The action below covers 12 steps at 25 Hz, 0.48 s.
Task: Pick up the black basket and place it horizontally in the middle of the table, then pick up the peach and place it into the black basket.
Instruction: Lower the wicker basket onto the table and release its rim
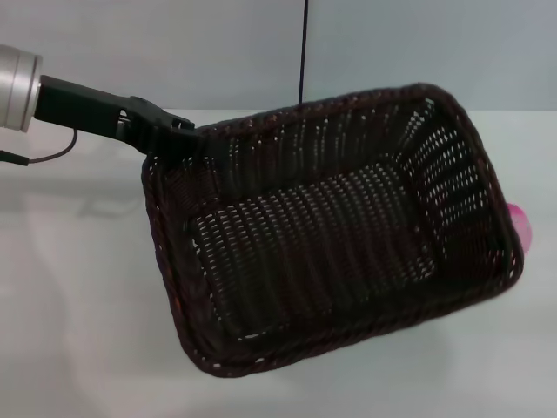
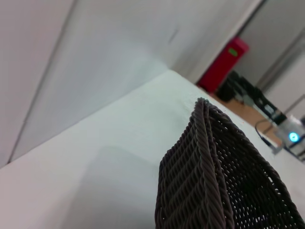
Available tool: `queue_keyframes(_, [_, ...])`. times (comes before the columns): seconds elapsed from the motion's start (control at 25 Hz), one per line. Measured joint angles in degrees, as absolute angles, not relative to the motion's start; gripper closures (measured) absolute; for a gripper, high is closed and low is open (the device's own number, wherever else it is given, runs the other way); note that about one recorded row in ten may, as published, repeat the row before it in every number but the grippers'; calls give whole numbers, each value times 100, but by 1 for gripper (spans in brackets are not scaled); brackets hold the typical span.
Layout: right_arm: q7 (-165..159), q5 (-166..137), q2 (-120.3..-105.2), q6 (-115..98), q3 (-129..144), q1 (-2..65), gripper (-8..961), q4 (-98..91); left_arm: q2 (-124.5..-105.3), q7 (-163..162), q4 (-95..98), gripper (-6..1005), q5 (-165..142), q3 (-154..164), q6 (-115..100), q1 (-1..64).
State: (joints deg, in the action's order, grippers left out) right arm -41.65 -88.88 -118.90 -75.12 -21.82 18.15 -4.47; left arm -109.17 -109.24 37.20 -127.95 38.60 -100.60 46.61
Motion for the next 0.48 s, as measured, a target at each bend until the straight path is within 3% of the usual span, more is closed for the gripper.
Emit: queue_keyframes(0.48, [-4132,-8895,-11901,-7450,-2035,1737,294,-214,-10991,-10457,3713,793,-12806,4107,-10140,5093])
